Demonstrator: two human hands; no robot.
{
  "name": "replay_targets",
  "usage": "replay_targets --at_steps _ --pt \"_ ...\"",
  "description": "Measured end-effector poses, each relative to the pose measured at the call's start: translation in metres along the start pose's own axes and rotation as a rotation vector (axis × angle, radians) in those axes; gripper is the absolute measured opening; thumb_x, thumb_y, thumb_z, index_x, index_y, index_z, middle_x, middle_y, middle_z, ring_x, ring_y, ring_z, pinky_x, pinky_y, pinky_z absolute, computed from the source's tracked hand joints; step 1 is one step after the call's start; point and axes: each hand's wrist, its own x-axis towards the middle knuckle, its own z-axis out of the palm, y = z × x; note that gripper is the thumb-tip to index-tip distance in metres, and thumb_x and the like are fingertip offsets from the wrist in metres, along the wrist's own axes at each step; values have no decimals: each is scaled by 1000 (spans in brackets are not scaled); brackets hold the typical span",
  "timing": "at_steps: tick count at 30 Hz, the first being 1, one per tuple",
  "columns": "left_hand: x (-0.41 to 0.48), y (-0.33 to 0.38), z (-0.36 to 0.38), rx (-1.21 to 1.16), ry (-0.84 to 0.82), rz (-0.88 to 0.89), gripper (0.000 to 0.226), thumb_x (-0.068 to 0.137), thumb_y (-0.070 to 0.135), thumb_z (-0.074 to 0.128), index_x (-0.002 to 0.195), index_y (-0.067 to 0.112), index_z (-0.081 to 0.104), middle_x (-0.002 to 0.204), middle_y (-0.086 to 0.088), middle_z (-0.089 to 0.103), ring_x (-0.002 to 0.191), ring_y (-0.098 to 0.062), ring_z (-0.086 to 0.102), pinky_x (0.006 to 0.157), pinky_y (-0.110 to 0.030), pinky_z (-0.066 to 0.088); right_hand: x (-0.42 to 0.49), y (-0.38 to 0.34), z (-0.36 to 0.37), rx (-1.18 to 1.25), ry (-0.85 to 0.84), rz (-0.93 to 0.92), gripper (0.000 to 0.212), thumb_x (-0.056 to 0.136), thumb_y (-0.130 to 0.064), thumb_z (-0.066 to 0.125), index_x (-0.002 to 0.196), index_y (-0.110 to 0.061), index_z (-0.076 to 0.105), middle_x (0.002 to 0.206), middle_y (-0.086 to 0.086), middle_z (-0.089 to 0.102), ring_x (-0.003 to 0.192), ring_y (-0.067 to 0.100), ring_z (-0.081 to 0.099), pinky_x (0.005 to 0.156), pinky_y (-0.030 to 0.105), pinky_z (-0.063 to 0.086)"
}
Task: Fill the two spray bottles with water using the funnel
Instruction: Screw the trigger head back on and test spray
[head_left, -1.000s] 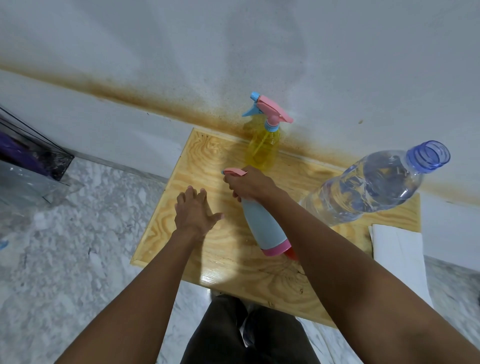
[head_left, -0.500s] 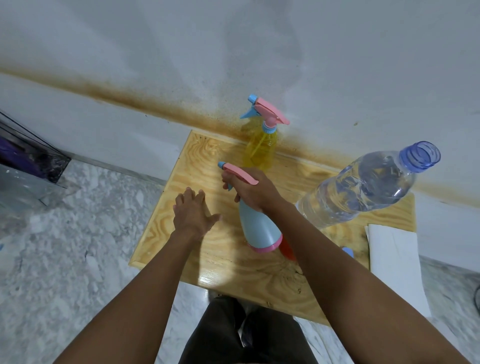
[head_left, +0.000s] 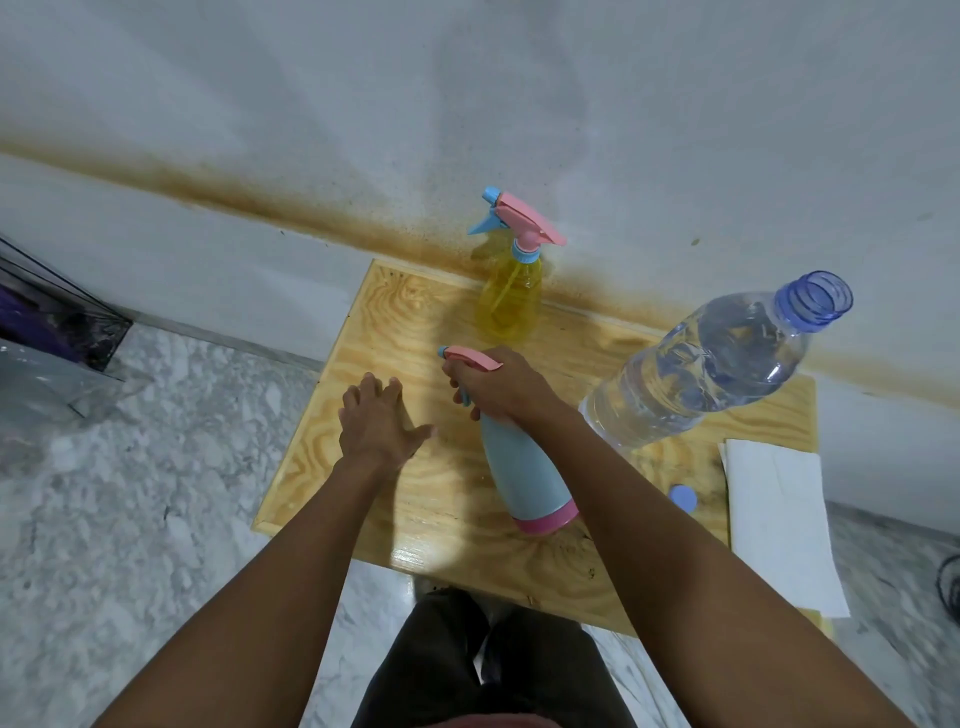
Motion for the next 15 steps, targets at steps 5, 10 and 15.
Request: replay_targets --at_steps 5,10,15 --pt "-1 1 -1 4 -5 -2 93 76 60 73 150 19 35 158 -12 19 141 -35 20 115 -48 30 -4 2 5 27 17 -10 36 80 -54 59 72 -21 72 66 -4 74 58 12 71 84 45 60" --pt "-2 2 -2 12 -3 -1 92 77 59 73 149 18 35 157 -11 21 140 -34 21 112 -48 33 -6 0 3 70 -7 -13 38 76 -55 60 72 -19 72 67 -2 74 62 15 72 86 50 59" --pt "-1 1 -2 17 -15 -5 93 76 61 73 149 18 35 156 -11 21 140 -34 20 110 -48 34 -2 -2 2 8 -30 44 33 79 -53 60 73 -22 72 67 -5 75 62 15 72 88 46 59"
